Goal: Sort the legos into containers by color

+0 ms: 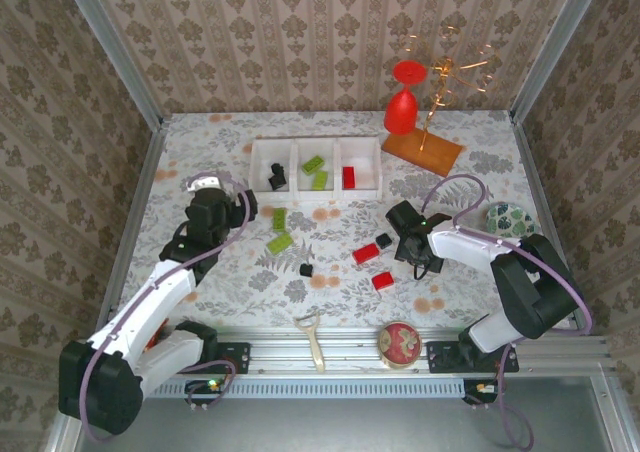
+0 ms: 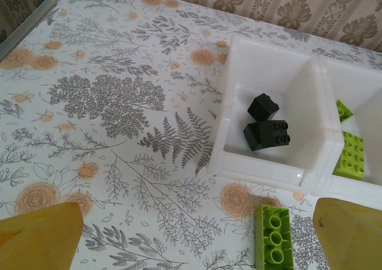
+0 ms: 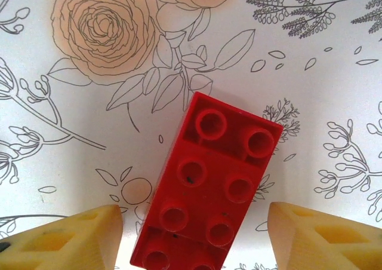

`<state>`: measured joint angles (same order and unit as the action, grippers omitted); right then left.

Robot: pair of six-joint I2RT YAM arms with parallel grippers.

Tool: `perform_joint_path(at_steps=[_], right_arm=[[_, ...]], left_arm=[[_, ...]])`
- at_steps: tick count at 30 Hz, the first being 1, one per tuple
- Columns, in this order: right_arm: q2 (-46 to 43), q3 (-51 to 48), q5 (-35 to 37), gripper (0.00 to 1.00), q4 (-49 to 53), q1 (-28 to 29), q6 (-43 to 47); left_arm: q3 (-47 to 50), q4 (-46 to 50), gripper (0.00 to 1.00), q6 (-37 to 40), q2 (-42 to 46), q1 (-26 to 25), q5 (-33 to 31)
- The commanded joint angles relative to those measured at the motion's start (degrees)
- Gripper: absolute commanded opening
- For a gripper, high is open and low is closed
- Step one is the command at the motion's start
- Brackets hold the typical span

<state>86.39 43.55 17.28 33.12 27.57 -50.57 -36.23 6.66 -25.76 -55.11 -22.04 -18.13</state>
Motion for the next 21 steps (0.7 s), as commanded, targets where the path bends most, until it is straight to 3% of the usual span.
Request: perform_joint_path(at_steps=[1,13,21], right_arm=[[1.06,1.19,-0.29,0.63,0.27,-0.5,1.16],[2.0,1.88,-2.02,0.62,-2.1,-2.74,3.1],[3.26,3.11,-4.5,0.51,-2.1,-3.75,4.93]], left_arm=[[1.15,-0.16,1.0,-1.68,1.55,0.41,-1.47],[1.68,0.04,1.0,-2.09,1.67,0.86,-0.97],[1.6,0.02,1.0,-2.46,1.22,0.95,-0.78]])
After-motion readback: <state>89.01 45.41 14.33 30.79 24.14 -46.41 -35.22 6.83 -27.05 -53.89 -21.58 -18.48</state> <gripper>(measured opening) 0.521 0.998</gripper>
